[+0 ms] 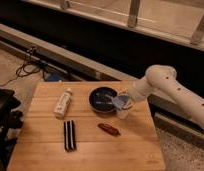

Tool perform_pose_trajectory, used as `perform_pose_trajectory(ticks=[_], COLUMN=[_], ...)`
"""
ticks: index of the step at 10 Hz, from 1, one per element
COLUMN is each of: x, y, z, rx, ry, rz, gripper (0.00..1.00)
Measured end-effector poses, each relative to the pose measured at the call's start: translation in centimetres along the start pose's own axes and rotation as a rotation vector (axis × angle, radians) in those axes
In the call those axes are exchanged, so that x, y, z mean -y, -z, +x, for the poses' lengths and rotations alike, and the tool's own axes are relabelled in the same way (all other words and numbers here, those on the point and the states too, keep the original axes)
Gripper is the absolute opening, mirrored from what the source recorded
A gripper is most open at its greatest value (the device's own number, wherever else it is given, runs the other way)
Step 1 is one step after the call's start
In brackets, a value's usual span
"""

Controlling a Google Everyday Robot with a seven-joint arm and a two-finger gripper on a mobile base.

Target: Place the white sponge in the ceramic cup

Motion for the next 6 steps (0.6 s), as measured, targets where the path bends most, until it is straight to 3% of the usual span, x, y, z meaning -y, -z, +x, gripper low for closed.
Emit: perform_pose_trajectory(ticks=[2,4,6], x=[-0.16,-0.05,0.03], y=[-0.11,-0.23,-0.43], z=[0.52,0.47,0.28], rx=[0.002,0.006,0.009], ry=[-0.021,-0.018,-0.013], rz=[-0.003,-0.017,-0.032], gripper=[0.4,0.42,0.57])
